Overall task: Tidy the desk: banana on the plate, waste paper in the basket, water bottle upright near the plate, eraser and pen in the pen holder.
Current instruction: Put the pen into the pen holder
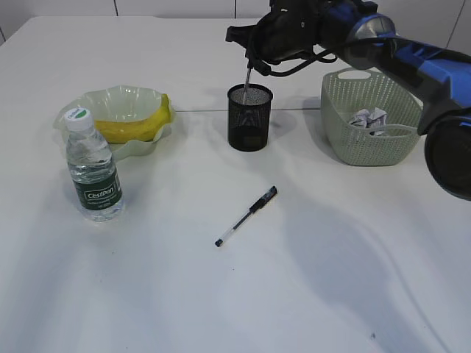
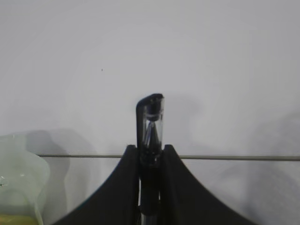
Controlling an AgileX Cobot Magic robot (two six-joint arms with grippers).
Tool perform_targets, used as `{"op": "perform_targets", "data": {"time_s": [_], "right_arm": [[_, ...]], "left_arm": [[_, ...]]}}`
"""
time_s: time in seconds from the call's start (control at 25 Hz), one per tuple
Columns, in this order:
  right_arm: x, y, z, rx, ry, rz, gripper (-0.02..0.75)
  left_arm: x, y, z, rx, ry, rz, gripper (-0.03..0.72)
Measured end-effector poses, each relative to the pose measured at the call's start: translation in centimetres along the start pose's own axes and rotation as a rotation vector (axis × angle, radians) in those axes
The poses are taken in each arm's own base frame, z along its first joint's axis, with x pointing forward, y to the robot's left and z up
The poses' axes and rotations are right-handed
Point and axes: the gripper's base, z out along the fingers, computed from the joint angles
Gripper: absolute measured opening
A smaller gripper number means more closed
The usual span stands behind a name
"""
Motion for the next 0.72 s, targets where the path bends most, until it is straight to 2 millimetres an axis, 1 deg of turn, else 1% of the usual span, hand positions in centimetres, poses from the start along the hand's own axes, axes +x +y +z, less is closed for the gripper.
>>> {"op": "perform_targets", "data": {"time_s": [0.72], "right_arm": [[0.13, -0.11, 0.00, 0.012, 0.014, -0.012, 0.088]], "left_arm": [[0.01, 0.04, 0.00, -0.004, 0.001, 0.000, 0.443]]}}
